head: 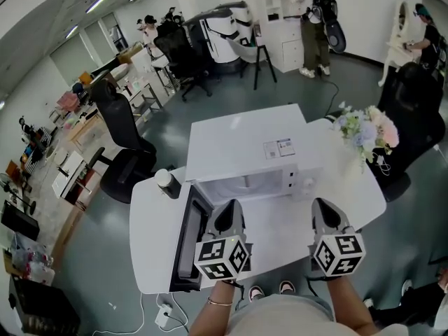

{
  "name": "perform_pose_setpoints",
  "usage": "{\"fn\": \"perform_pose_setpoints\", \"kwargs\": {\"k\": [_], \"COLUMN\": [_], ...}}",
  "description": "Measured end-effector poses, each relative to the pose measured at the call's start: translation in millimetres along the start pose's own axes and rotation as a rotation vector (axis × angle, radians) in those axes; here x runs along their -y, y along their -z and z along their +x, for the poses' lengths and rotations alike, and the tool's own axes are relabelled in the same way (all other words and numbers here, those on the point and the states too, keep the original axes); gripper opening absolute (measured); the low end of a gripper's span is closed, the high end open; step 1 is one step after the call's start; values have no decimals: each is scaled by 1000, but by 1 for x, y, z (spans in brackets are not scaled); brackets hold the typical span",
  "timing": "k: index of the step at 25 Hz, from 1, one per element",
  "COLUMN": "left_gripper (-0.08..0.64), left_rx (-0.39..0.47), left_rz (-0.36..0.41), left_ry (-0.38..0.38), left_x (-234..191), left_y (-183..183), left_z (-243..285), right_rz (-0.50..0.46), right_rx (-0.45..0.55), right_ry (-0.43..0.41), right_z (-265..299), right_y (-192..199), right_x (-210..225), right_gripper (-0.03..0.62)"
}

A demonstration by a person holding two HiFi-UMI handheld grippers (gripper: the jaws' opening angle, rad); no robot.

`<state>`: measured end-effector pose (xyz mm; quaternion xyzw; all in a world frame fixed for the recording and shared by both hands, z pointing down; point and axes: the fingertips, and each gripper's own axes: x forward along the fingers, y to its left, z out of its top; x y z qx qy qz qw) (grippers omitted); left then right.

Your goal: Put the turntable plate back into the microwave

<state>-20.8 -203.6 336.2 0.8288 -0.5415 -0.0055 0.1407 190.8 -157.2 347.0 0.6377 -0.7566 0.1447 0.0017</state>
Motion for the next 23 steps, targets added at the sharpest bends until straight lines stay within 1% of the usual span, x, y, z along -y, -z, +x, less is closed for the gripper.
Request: {"fn": "perform_pose_setpoints", "kwargs": {"k": [5, 15, 23], "left_gripper": [0, 0, 0], "left_rx": [-11, -37, -35], "left_rz": [-18, -18, -24], "left_ry": [-6, -24, -27], "left_x": [-2, -6, -8], "left_y": [6, 16, 13], "left_z": [-1, -2, 0], "right_rz": [-2, -17, -20], "right_rx": [-12, -29, -33], "right_ry": [6, 12, 15], "right_z": [-3, -4, -2], "right_y": [3, 7, 5], "right_x": [3, 4, 3], "right_gripper": [9, 9, 9]}}
